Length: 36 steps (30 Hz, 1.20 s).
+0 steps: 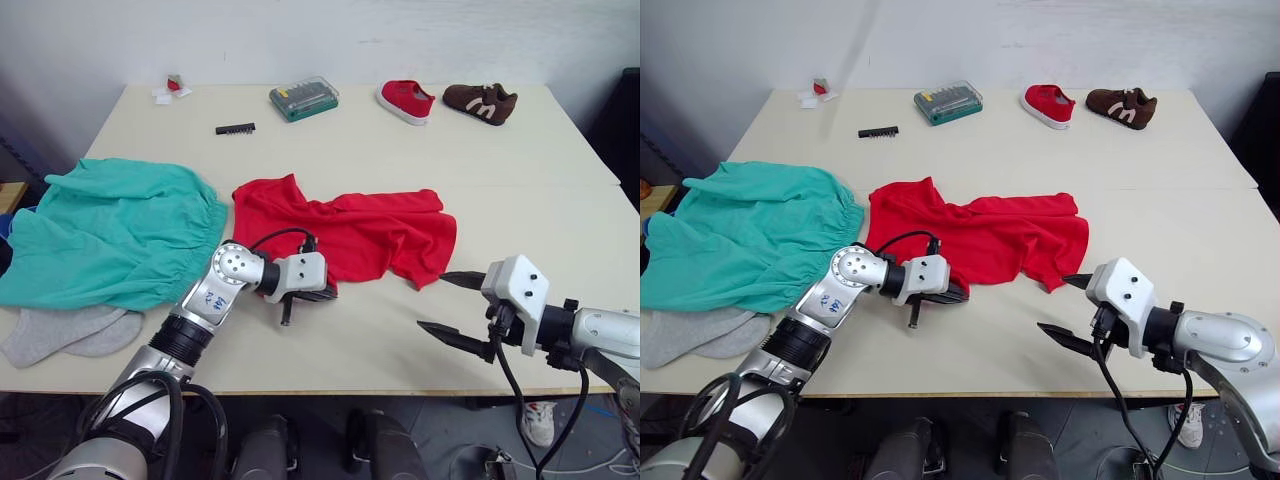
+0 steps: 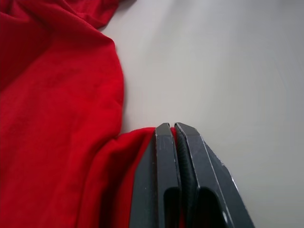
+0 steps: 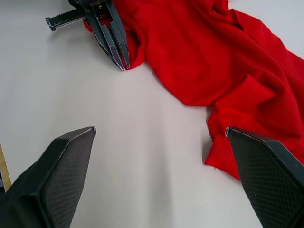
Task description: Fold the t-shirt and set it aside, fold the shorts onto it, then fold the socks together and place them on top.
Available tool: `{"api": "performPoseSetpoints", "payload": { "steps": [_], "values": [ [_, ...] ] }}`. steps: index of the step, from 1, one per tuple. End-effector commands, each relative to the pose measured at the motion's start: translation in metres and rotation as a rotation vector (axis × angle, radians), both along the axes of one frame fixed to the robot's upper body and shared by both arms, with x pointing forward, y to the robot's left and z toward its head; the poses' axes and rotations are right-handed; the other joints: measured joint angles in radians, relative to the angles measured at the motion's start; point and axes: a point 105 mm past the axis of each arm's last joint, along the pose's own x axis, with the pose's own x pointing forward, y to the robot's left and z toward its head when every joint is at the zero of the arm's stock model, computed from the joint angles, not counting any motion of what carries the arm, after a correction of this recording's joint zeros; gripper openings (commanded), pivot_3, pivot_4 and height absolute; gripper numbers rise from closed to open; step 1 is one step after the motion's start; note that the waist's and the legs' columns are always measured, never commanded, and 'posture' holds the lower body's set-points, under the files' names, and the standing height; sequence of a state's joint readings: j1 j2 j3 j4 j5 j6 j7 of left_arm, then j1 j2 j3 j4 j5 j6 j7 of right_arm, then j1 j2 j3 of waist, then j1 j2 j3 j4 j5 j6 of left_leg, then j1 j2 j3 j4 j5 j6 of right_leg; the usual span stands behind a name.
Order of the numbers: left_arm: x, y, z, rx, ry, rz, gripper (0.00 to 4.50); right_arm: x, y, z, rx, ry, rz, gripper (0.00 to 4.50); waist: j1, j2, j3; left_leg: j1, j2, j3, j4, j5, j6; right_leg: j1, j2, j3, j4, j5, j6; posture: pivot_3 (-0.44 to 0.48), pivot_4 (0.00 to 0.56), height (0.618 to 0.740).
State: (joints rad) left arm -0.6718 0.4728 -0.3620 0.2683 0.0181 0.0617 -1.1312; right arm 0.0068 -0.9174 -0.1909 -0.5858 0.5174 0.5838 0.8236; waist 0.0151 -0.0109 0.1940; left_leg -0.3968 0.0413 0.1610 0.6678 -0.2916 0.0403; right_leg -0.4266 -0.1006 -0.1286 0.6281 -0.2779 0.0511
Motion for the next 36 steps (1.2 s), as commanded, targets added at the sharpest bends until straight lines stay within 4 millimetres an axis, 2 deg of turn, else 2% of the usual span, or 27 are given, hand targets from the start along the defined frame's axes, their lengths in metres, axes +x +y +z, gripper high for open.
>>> {"api": "performPoseSetpoints", "payload": {
  "steps": [1,3,6,11,15,19,26,30,36],
  "values": [
    [-0.023,0.023,0.005,0.017,0.094,-0.062,0.03,0.016,-0.005,-0.003,-0.065,-0.038,-0.035,4.50,-0.015,0.000,0.000,0.000,0.000,0.000,0.000,0.000,0.000,0.000,0.000,0.000,0.000,0.000,0.000,0.000,0.150,0.740],
    [-0.036,0.036,0.006,0.056,0.130,-0.096,0.03,0.028,-0.007,-0.009,-0.083,-0.039,-0.069,4.50,-0.022,0.000,0.000,0.000,0.001,0.001,-0.001,0.002,-0.005,-0.001,0.000,0.000,0.000,-0.001,-0.001,0.000,0.150,0.740],
    [-0.043,0.047,0.007,0.079,0.155,-0.087,0.03,0.038,-0.006,-0.014,-0.095,-0.040,-0.093,4.50,-0.018,0.000,0.000,0.000,0.002,0.001,-0.002,0.003,-0.007,-0.002,0.001,-0.001,0.001,-0.002,-0.003,0.000,0.150,0.740],
    [-0.038,0.059,0.013,0.049,0.158,0.024,0.03,0.052,-0.001,-0.033,-0.144,-0.025,-0.163,4.50,-0.016,0.000,0.000,-0.001,0.002,0.000,-0.001,0.003,-0.007,-0.002,0.001,-0.001,0.001,-0.002,-0.003,0.000,0.150,0.740],
    [-0.035,0.055,0.012,0.013,0.151,0.056,0.03,0.058,-0.007,-0.048,-0.255,-0.047,-0.195,4.50,-0.016,0.000,0.000,-0.002,0.002,0.000,-0.001,0.003,-0.007,-0.002,0.001,-0.001,0.001,-0.002,-0.003,0.000,0.150,0.740],
    [-0.034,0.055,0.009,0.011,0.152,0.055,0.00,0.064,-0.015,-0.050,-0.262,-0.057,-0.245,3.59,-0.017,-0.002,-0.001,-0.001,0.002,0.000,-0.001,0.003,-0.007,-0.002,0.001,-0.001,0.001,-0.001,-0.002,0.000,0.150,0.740],
    [-0.039,0.058,0.005,0.019,0.159,0.048,0.00,0.068,-0.023,-0.056,-0.303,-0.070,-0.261,1.17,-0.015,-0.003,-0.001,-0.001,0.002,0.000,-0.001,0.003,-0.007,-0.002,0.001,-0.001,0.001,-0.001,-0.002,0.000,0.150,0.740],
    [-0.042,0.062,0.008,0.009,0.174,0.043,0.00,0.068,-0.029,-0.056,-0.318,-0.080,-0.274,0.02,-0.016,-0.003,-0.001,-0.001,0.002,0.000,-0.001,0.003,-0.007,-0.002,0.001,-0.001,0.001,-0.001,-0.002,0.000,0.150,0.740],
    [-0.052,0.070,0.016,-0.010,0.222,0.034,0.00,0.049,-0.030,-0.044,-0.302,-0.087,-0.188,0.02,-0.012,-0.003,-0.001,-0.002,0.002,0.000,-0.001,0.003,-0.007,-0.002,0.000,-0.001,0.000,-0.001,-0.002,0.000,0.150,0.740]
  ]
}}
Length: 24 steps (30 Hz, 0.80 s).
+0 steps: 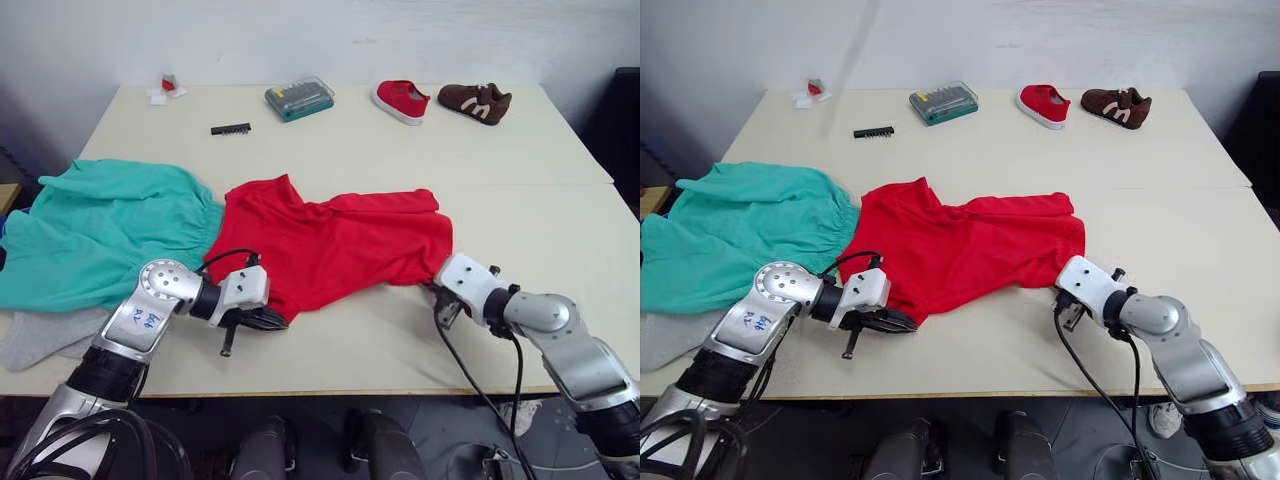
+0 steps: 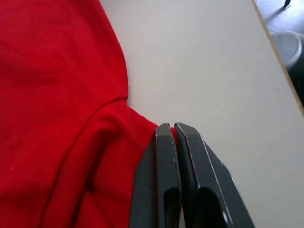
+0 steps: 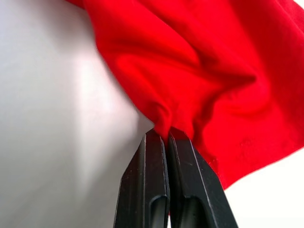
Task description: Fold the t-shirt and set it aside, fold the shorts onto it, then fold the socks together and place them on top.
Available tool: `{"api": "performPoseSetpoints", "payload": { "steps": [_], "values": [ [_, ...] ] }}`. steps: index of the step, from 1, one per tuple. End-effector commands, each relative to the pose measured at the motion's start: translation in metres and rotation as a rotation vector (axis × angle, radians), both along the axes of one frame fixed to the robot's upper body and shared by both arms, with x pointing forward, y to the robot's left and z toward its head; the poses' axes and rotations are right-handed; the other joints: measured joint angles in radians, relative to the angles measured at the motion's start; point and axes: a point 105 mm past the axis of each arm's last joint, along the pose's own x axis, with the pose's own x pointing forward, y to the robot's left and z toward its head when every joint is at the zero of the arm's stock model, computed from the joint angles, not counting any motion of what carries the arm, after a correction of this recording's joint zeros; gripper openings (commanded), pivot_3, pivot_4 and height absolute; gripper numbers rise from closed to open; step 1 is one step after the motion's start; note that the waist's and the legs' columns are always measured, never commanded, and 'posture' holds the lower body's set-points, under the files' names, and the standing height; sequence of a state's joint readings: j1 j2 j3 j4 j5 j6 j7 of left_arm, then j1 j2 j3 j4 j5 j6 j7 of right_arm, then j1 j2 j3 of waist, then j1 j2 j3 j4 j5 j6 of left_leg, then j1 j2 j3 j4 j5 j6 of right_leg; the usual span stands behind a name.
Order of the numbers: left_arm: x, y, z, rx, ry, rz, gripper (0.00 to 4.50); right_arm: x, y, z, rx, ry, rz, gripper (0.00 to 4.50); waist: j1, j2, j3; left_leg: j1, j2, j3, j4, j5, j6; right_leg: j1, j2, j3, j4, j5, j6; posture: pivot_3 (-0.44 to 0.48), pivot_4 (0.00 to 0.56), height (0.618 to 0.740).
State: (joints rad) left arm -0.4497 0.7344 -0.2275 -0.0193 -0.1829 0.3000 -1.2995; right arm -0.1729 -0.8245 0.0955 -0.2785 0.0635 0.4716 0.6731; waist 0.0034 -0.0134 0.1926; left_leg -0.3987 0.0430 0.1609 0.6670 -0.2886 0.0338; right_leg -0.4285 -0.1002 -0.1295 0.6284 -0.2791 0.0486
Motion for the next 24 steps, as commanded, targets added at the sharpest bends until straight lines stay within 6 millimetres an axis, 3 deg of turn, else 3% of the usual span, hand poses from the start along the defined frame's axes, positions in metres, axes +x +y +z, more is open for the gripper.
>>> {"api": "performPoseSetpoints", "payload": {
  "steps": [1,13,16,24],
  "values": [
    [-0.006,0.004,0.014,-0.025,-0.010,-0.019,0.00,-0.015,-0.007,0.009,-0.022,0.005,0.060,0.02,0.000,0.000,0.000,0.000,0.000,0.000,0.000,0.000,0.000,0.000,0.000,0.000,0.000,0.000,0.000,0.000,0.150,0.740],
    [-0.032,0.025,0.016,0.015,0.139,-0.045,0.00,-0.082,-0.001,0.006,-0.150,0.114,0.421,0.02,-0.003,0.000,0.000,0.001,0.001,0.000,-0.002,-0.001,-0.002,0.000,0.002,0.000,-0.001,-0.001,0.000,0.000,0.150,0.740],
    [-0.053,0.033,0.010,0.028,0.241,-0.050,0.00,-0.105,0.003,0.005,-0.123,0.169,0.498,0.02,-0.004,0.000,0.000,0.001,0.002,0.000,-0.001,-0.002,-0.002,0.000,0.002,0.000,-0.001,-0.001,0.000,0.000,0.150,0.740],
    [-0.087,0.045,0.007,0.050,0.356,-0.045,0.00,-0.133,-0.003,0.011,-0.084,0.297,0.555,0.02,-0.001,0.000,0.000,0.003,0.003,0.000,-0.002,-0.004,-0.003,0.001,0.003,0.001,-0.001,-0.002,-0.002,0.000,0.150,0.740]
  ]
}}
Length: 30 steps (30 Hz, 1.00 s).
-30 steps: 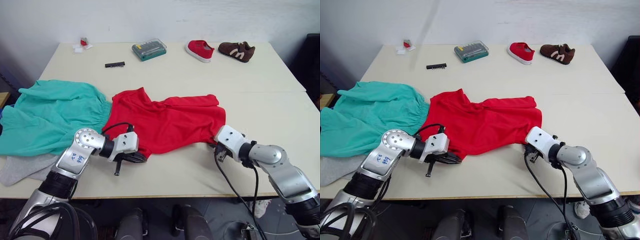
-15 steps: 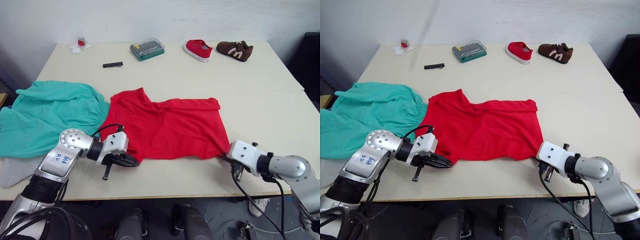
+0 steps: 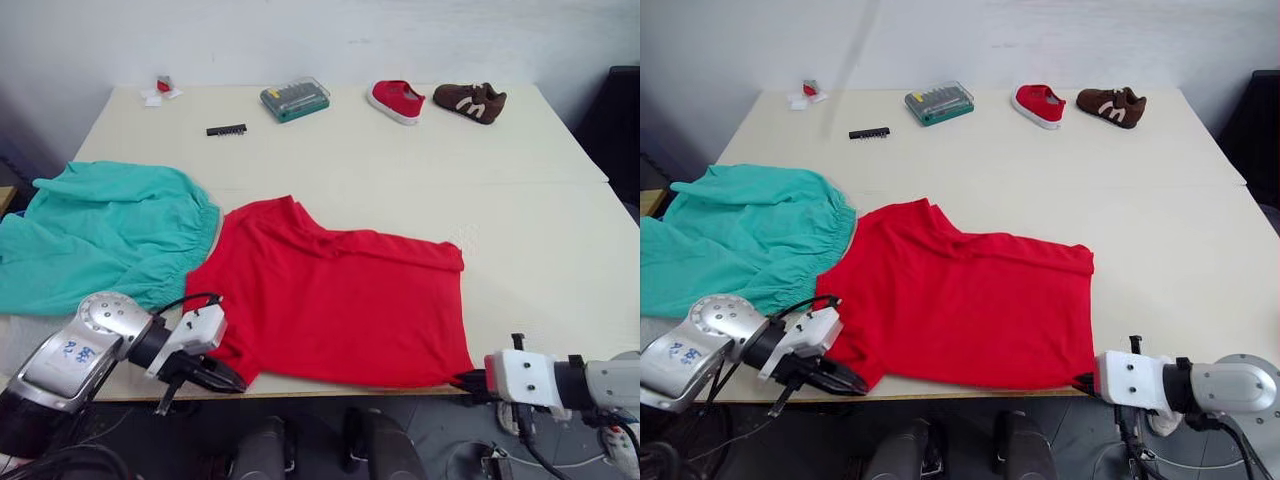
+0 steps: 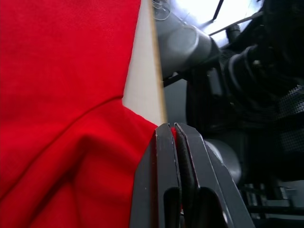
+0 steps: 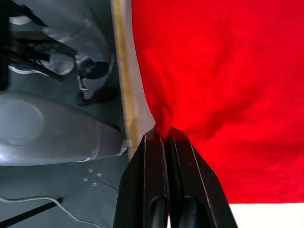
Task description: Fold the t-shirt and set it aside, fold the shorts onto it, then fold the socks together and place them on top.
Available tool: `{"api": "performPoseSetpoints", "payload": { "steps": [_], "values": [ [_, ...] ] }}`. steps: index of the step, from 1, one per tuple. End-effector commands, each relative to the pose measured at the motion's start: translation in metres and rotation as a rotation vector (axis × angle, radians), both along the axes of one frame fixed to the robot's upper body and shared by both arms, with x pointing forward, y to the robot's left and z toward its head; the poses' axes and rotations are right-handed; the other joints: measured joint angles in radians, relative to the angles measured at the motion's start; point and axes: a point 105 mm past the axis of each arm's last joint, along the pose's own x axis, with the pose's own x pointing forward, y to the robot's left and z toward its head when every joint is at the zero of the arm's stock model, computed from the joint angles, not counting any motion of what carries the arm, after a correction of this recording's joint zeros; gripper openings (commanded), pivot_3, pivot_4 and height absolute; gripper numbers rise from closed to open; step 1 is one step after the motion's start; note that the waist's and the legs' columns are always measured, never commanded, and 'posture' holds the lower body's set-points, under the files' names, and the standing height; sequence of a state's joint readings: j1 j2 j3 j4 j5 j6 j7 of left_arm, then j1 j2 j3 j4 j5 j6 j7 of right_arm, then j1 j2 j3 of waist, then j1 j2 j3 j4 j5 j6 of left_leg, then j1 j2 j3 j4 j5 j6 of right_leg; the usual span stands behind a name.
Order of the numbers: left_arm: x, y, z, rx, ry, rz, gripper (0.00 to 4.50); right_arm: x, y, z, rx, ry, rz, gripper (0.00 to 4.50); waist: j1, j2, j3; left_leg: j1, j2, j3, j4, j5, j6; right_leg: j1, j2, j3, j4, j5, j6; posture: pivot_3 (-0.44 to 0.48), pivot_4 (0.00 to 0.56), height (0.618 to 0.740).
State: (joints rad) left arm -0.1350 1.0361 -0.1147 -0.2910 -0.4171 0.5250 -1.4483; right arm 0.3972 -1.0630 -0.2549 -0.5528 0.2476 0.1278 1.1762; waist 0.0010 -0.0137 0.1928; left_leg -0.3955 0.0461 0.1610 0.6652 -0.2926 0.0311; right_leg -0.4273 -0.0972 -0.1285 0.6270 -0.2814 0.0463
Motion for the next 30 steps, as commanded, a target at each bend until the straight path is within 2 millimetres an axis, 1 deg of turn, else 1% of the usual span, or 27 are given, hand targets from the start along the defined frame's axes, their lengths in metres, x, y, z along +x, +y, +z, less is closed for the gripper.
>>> {"api": "performPoseSetpoints", "payload": {
  "steps": [1,2,5,8,10,15,16,17,19,21,24,26,28,30],
  "values": [
    [-0.008,-0.001,0.012,-0.025,-0.012,-0.019,0.00,-0.002,0.002,0.014,0.027,0.005,0.019,0.02,0.002,0.000,0.000,0.000,0.000,0.000,0.000,-0.002,0.001,0.000,0.000,0.000,0.000,0.000,-0.001,0.000,0.150,0.740],
    [-0.007,-0.001,0.013,-0.026,-0.015,-0.015,0.00,0.000,0.002,0.017,0.041,0.001,0.007,0.02,0.002,0.000,0.000,0.000,0.000,0.000,0.000,-0.003,0.002,0.000,0.000,0.000,0.000,0.000,-0.001,0.000,0.150,0.740],
    [0.002,-0.001,0.017,-0.028,-0.033,-0.003,0.00,0.005,0.003,0.024,0.095,0.038,-0.012,0.02,0.002,0.000,0.000,0.001,0.001,0.000,0.000,-0.003,0.002,0.000,0.000,0.000,0.000,-0.001,-0.002,0.000,0.150,0.740],
    [0.013,-0.001,0.019,0.000,-0.079,-0.038,0.00,0.007,0.008,0.031,0.175,0.123,-0.037,0.02,0.005,0.000,0.000,0.001,0.001,0.000,0.000,-0.003,0.002,0.000,0.000,0.000,0.000,-0.002,-0.003,0.000,0.150,0.740],
    [0.024,-0.004,0.029,0.006,-0.101,-0.074,0.00,0.008,0.009,0.033,0.224,0.208,-0.062,0.02,0.005,0.000,0.000,0.001,0.001,0.000,0.000,-0.002,0.003,0.000,0.000,0.000,0.001,-0.002,-0.003,0.000,0.150,0.740],
    [0.043,-0.014,0.049,-0.016,-0.100,-0.114,0.00,0.012,0.008,0.032,0.254,0.289,-0.086,0.02,0.014,0.000,0.000,0.000,0.000,0.000,0.000,-0.002,0.004,-0.001,0.000,-0.001,0.001,-0.001,-0.003,0.000,0.150,0.740],
    [0.049,-0.017,0.055,-0.020,-0.101,-0.122,0.00,0.012,0.009,0.031,0.274,0.315,-0.096,0.02,0.015,0.000,0.000,0.000,0.000,0.000,0.000,-0.002,0.004,-0.001,0.000,-0.001,0.001,-0.001,-0.003,0.000,0.150,0.740],
    [0.064,-0.021,0.060,-0.019,-0.111,-0.111,0.00,0.014,0.010,0.031,0.306,0.348,-0.109,0.02,0.016,0.000,0.000,0.000,0.000,0.000,0.001,-0.002,0.003,-0.001,0.001,-0.001,0.001,-0.001,-0.003,0.000,0.150,0.740],
    [0.092,-0.024,0.059,0.038,-0.161,-0.096,0.00,0.021,0.009,0.026,0.341,0.374,-0.150,0.02,0.024,-0.001,0.000,0.000,0.000,0.000,0.002,0.000,0.002,0.000,0.001,-0.001,0.002,-0.001,-0.002,0.000,0.150,0.740],
    [0.105,-0.023,0.055,0.074,-0.183,-0.105,0.00,0.024,0.008,0.023,0.342,0.379,-0.168,0.02,0.025,-0.001,0.000,-0.003,0.000,0.000,0.005,0.001,0.002,-0.001,0.003,-0.002,0.002,0.000,-0.002,0.000,0.150,0.740],
    [0.124,-0.031,0.056,0.056,-0.215,-0.089,0.00,0.029,0.007,0.021,0.373,0.404,-0.203,0.02,0.019,-0.001,0.000,-0.003,0.000,0.001,0.005,0.000,0.002,-0.002,0.001,-0.001,0.002,0.000,-0.001,0.000,0.150,0.740],
    [0.132,-0.035,0.056,0.048,-0.223,-0.087,0.00,0.033,0.008,0.021,0.398,0.412,-0.225,0.02,0.020,-0.002,0.000,-0.006,0.001,0.001,0.009,0.000,0.002,-0.003,0.002,-0.003,0.003,0.000,-0.001,0.000,0.150,0.740],
    [0.134,-0.038,0.055,0.047,-0.218,-0.106,0.00,0.037,0.008,0.020,0.414,0.418,-0.242,0.02,0.020,-0.002,0.001,-0.011,0.002,0.000,0.015,-0.001,0.003,-0.007,0.002,-0.004,0.005,0.000,-0.001,0.000,0.150,0.740],
    [0.135,-0.041,0.053,0.049,-0.227,-0.130,0.00,0.043,0.008,0.020,0.431,0.418,-0.271,0.02,0.018,-0.003,0.001,-0.011,0.001,0.001,0.017,-0.001,0.004,-0.007,0.001,-0.003,0.006,0.000,0.000,0.000,0.150,0.740]
  ]
}}
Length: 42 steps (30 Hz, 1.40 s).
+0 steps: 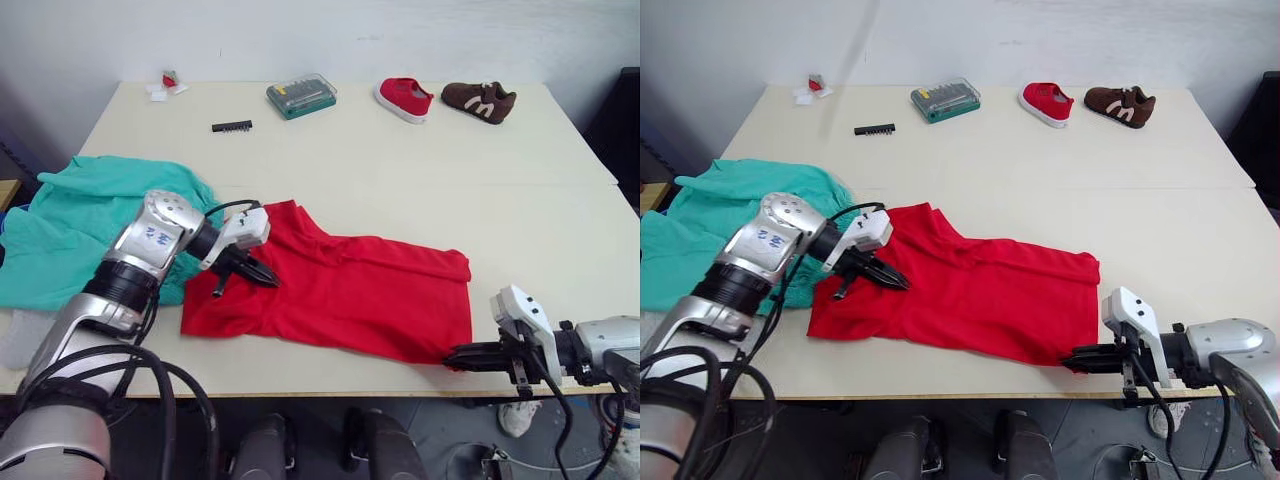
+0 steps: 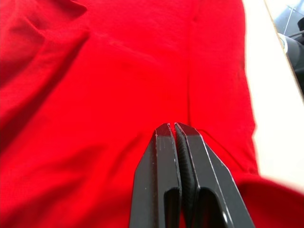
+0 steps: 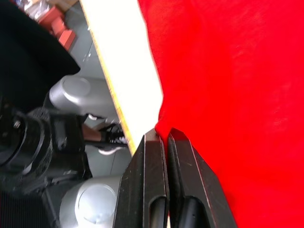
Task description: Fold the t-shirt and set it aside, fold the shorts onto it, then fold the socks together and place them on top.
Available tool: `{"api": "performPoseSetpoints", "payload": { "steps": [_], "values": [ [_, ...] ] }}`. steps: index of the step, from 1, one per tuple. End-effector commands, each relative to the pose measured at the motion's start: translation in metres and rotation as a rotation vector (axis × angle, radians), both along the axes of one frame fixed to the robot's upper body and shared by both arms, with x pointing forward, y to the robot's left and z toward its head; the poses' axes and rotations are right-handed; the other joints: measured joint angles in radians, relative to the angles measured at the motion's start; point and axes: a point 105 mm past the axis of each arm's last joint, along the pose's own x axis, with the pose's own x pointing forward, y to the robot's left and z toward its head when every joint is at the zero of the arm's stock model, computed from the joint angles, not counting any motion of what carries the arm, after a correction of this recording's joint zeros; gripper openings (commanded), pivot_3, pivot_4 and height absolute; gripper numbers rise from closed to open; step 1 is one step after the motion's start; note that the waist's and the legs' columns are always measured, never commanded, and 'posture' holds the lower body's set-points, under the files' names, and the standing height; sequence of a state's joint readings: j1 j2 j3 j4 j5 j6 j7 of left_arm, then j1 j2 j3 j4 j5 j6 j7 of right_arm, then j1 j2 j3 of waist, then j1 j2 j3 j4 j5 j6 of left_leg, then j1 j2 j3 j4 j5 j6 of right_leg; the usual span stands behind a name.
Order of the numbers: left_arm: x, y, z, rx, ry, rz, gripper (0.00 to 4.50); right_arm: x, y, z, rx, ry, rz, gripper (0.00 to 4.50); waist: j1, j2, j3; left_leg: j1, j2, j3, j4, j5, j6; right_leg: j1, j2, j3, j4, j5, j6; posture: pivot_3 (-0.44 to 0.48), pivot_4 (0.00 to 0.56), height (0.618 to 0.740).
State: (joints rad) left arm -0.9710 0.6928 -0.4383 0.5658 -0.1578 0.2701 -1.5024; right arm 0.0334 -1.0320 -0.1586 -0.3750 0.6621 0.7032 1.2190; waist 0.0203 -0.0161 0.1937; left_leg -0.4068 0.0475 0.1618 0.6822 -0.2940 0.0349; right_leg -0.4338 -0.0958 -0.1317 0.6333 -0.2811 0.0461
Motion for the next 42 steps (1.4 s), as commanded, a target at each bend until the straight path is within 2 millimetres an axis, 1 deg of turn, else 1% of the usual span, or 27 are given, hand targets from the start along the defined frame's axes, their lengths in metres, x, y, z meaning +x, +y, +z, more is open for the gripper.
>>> {"api": "performPoseSetpoints", "payload": {
  "steps": [1,6,9,11,13,14,15,16,17,19,21,23,24,25,27,29,31,32,34,35,36,38,39,42],
  "values": [
    [-0.006,0.001,0.006,0.017,0.014,-0.105,0.00,0.008,0.001,0.002,0.037,0.009,-0.047,0.02,-0.001,0.000,0.000,0.000,0.000,0.000,0.000,0.000,0.000,0.000,0.000,0.000,0.000,0.000,0.001,0.000,0.150,0.740],
    [0.000,0.003,0.000,0.023,-0.007,-0.081,0.00,0.013,-0.001,-0.003,0.020,-0.001,-0.067,0.02,0.000,0.000,0.000,0.001,-0.001,0.000,0.001,-0.001,0.002,0.001,-0.002,0.000,0.003,0.001,0.001,0.000,0.150,0.740],
    [0.001,0.002,0.004,-0.025,0.004,-0.061,0.00,0.017,-0.003,-0.005,-0.006,-0.022,-0.082,0.02,0.001,0.000,0.000,0.001,-0.001,-0.001,0.001,-0.001,0.002,0.001,-0.002,0.000,0.003,0.001,0.001,0.000,0.150,0.740],
    [0.002,-0.002,0.009,-0.072,0.013,-0.043,0.48,0.019,-0.006,-0.007,-0.024,-0.026,-0.097,0.00,0.001,0.000,0.000,0.001,-0.001,-0.001,0.001,-0.001,0.002,0.001,-0.002,0.000,0.003,0.001,0.001,0.000,0.150,0.740],
    [0.002,-0.002,0.013,-0.095,0.006,-0.044,0.96,0.020,-0.007,-0.004,-0.014,-0.026,-0.109,0.45,0.001,0.000,0.000,0.001,-0.001,0.000,0.001,-0.001,0.002,0.001,-0.002,0.000,0.003,0.001,0.001,0.000,0.150,0.740],
    [0.003,-0.002,0.015,-0.102,-0.003,-0.041,1.31,0.021,-0.007,-0.001,-0.003,-0.027,-0.117,0.71,0.001,0.000,0.000,0.001,-0.001,-0.001,0.001,-0.001,0.002,0.001,-0.002,0.000,0.003,0.001,0.001,0.000,0.150,0.740],
    [0.003,-0.001,0.017,-0.113,-0.014,-0.036,1.66,0.022,-0.008,0.001,0.003,-0.035,-0.126,1.07,0.000,0.000,0.000,0.001,-0.001,-0.001,0.001,-0.001,0.001,0.001,-0.002,0.000,0.004,0.001,0.001,0.000,0.150,0.740],
    [0.004,0.000,0.021,-0.131,-0.019,-0.026,1.92,0.022,-0.010,0.005,0.006,-0.048,-0.135,1.35,0.001,0.000,0.000,0.001,-0.001,-0.001,0.001,-0.001,0.001,0.001,-0.002,0.000,0.004,0.001,0.001,0.000,0.150,0.740],
    [0.004,0.001,0.024,-0.143,-0.020,-0.019,2.29,0.022,-0.011,0.007,0.006,-0.056,-0.141,1.78,0.001,0.000,0.000,0.001,-0.001,-0.001,0.001,-0.001,0.001,0.001,-0.002,0.000,0.004,0.001,0.001,0.000,0.150,0.740],
    [0.003,0.003,0.028,-0.157,-0.022,-0.013,2.91,0.022,-0.012,0.009,0.005,-0.065,-0.147,2.44,0.001,0.000,0.000,0.001,-0.001,-0.001,0.001,-0.001,0.001,0.001,-0.002,0.000,0.004,0.001,0.001,0.000,0.150,0.740],
    [0.002,0.012,0.040,-0.191,-0.031,0.015,3.54,0.021,-0.021,0.018,-0.003,-0.093,-0.171,3.13,0.000,0.000,0.000,0.001,-0.001,-0.001,0.001,-0.001,0.001,0.001,-0.002,0.000,0.004,0.001,0.001,0.000,0.150,0.740],
    [-0.002,0.025,0.056,-0.226,-0.078,0.049,4.15,0.025,-0.034,0.033,-0.013,-0.157,-0.220,3.83,-0.002,0.000,0.000,0.001,-0.001,-0.001,0.001,-0.001,0.001,0.000,-0.002,0.000,0.004,0.001,0.001,0.000,0.150,0.740],
    [-0.004,0.028,0.063,-0.243,-0.099,0.065,4.46,0.026,-0.036,0.040,-0.020,-0.189,-0.233,4.18,-0.008,0.000,0.000,0.001,0.000,0.000,0.001,-0.001,0.001,0.000,-0.002,0.000,0.004,0.001,0.001,0.000,0.150,0.740],
    [-0.007,0.028,0.068,-0.255,-0.114,0.073,4.50,0.026,-0.036,0.044,-0.026,-0.213,-0.232,4.49,-0.012,0.000,0.000,0.001,0.000,0.000,0.001,0.000,0.001,0.000,-0.002,0.001,0.004,0.000,0.001,0.000,0.150,0.740],
    [-0.014,0.027,0.075,-0.281,-0.119,0.080,4.50,0.023,-0.028,0.052,-0.031,-0.256,-0.200,4.49,-0.016,0.000,0.000,0.002,0.000,0.000,0.001,0.000,0.000,0.001,-0.002,0.000,0.004,0.000,0.001,0.000,0.150,0.740],
    [-0.027,0.025,0.082,-0.328,-0.094,0.093,4.50,0.018,-0.009,0.061,-0.001,-0.300,-0.166,4.49,-0.019,0.000,0.000,0.004,0.000,-0.001,0.001,0.000,0.000,0.003,-0.002,0.000,0.004,0.000,0.001,0.000,0.150,0.740],
    [-0.043,0.023,0.081,-0.355,-0.064,0.093,4.50,0.011,0.009,0.065,0.027,-0.324,-0.129,4.49,-0.021,0.000,0.000,0.004,0.000,-0.002,0.001,0.000,0.000,0.003,-0.002,0.001,0.004,0.000,0.002,0.000,0.150,0.740],
    [-0.052,0.023,0.074,-0.350,-0.055,0.090,4.31,0.006,0.020,0.064,0.036,-0.333,-0.100,4.31,-0.022,0.000,0.000,0.003,0.000,-0.002,0.001,0.000,0.000,0.003,-0.002,0.001,0.004,0.000,0.002,0.000,0.150,0.740],
    [-0.067,0.024,0.060,-0.333,-0.014,0.093,3.85,-0.003,0.036,0.058,0.034,-0.342,-0.053,3.88,-0.025,0.000,0.000,0.003,0.000,-0.003,0.000,0.000,-0.001,0.003,-0.001,0.002,0.004,0.000,0.002,0.000,0.150,0.740],
    [-0.074,0.025,0.051,-0.315,0.003,0.094,3.61,-0.008,0.042,0.050,0.017,-0.339,-0.033,3.58,-0.024,0.000,0.000,0.004,0.000,-0.003,0.000,-0.001,-0.002,0.003,-0.001,0.002,0.004,-0.001,0.002,0.000,0.150,0.740],
    [-0.079,0.027,0.043,-0.290,0.010,0.094,3.24,-0.010,0.046,0.042,-0.013,-0.339,-0.023,3.19,-0.023,0.000,0.000,0.004,0.000,-0.003,0.000,0.000,-0.002,0.003,-0.001,0.002,0.005,-0.002,0.002,0.000,0.150,0.740],
    [-0.085,0.026,0.028,-0.247,0.014,0.084,2.62,-0.011,0.048,0.024,-0.081,-0.346,-0.010,2.53,-0.021,0.000,0.000,0.004,0.000,-0.003,0.000,-0.001,-0.003,0.003,-0.001,0.002,0.004,-0.002,0.002,0.000,0.150,0.740],
    [-0.086,0.024,0.023,-0.240,0.011,0.080,2.25,-0.010,0.047,0.017,-0.112,-0.349,-0.016,2.10,-0.017,0.000,0.000,0.004,0.000,-0.003,0.000,-0.001,-0.003,0.003,-0.001,0.002,0.004,-0.002,0.002,0.000,0.150,0.740],
    [-0.084,0.017,0.015,-0.244,0.002,0.079,1.31,-0.004,0.044,0.005,-0.142,-0.358,-0.042,1.07,-0.006,0.000,0.000,0.003,-0.002,-0.003,0.000,-0.002,-0.002,0.004,-0.003,0.003,0.002,-0.002,0.002,0.000,0.150,0.740]
  ]
}}
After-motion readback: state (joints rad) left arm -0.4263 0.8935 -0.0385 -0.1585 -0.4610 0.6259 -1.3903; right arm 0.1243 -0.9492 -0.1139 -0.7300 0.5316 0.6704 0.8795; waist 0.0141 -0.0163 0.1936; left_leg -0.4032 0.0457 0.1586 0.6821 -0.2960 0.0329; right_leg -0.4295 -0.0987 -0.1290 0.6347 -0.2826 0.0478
